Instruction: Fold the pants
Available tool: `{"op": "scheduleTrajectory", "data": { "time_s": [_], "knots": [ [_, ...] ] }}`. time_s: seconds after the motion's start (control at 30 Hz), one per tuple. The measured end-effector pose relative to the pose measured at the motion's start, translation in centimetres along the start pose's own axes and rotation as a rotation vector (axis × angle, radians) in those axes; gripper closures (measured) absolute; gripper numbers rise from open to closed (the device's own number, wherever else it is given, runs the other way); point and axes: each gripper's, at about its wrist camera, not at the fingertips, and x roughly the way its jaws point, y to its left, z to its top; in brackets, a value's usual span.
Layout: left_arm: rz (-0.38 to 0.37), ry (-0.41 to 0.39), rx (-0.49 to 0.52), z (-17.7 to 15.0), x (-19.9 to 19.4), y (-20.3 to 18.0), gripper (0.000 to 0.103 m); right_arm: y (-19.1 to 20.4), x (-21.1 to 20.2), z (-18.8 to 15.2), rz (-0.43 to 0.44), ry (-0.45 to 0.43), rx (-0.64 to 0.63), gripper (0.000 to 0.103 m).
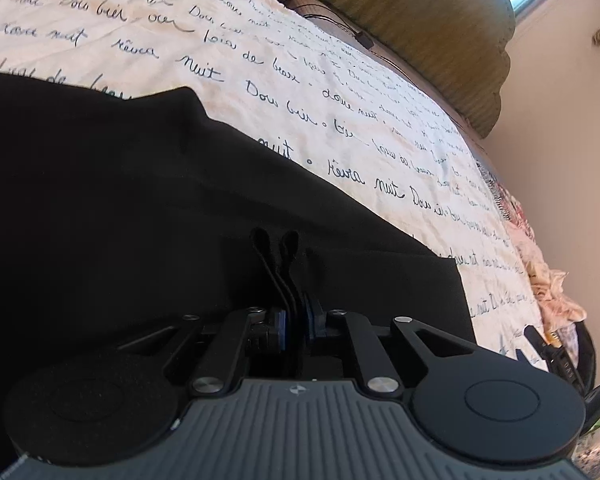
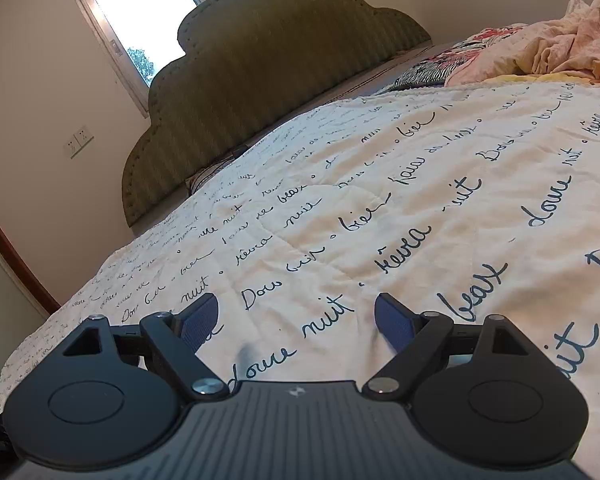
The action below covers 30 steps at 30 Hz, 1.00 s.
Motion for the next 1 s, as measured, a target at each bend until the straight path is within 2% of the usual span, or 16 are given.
{"op": "scheduleTrajectory", "data": {
  "time_s": [0.03, 0.1, 0.17, 0.23, 0.33, 0.4, 0.43, 0.5, 0.6, 0.67, 0.8, 0.93, 1.0],
  "knots": [
    [0.017, -0.007, 0.013, 0.0, -0.5, -0.3, 0.081, 0.0, 0.0, 0.0, -0.001, 0.003, 0.001, 0.017],
    [0.064, -0.045, 0.047, -0.3, -2.0, -0.9, 0.07, -0.1, 0.2, 0.1, -0.003, 0.007, 0.003, 0.017],
    [0.149, -0.13, 0.102, -1.2, -4.5, -1.5, 0.035, -0.1, 0.3, 0.1, -0.007, 0.013, 0.0, 0.017],
    [0.26, -0.248, 0.181, -2.7, -7.3, -1.9, 0.027, 0.0, 0.4, 0.1, -0.01, 0.018, -0.005, 0.017],
    [0.387, -0.331, 0.272, -5.2, -10.4, -2.0, 0.027, 0.7, 0.7, 0.1, -0.035, 0.029, -0.034, 0.017],
    [0.412, -0.347, 0.276, -6.9, -12.0, -1.5, 0.026, 2.2, 0.6, 0.2, -0.043, 0.031, -0.069, 0.017],
    [0.424, -0.337, 0.282, -7.6, -12.4, -1.3, 0.024, 3.3, 0.2, 0.2, -0.009, 0.024, -0.07, 0.017],
    [0.458, -0.316, 0.291, -8.9, -12.7, -0.8, 0.024, 6.0, -0.3, 0.1, 0.124, 0.031, -0.038, 0.017],
    [0.472, -0.277, 0.257, -9.9, -12.4, 0.7, 0.024, 12.0, 0.9, -0.9, 0.313, 0.135, -0.091, 0.011],
    [0.475, -0.292, 0.252, -10.5, -12.2, 1.1, 0.024, 16.0, 2.3, -2.3, 0.377, 0.207, -0.178, 0.011],
    [0.487, -0.308, 0.286, -11.2, -11.0, 1.1, 0.017, 21.5, 4.3, -5.1, 0.379, 0.282, -0.363, 0.011],
    [0.475, -0.309, 0.309, -11.7, -10.1, 1.4, 0.01, 21.8, 7.2, -8.1, 0.244, 0.435, -0.489, 0.011],
    [0.45, -0.309, 0.3, -11.6, -9.9, 1.9, 0.007, 20.7, 6.6, -8.9, 0.286, 0.382, -0.523, 0.01]
  ]
}}
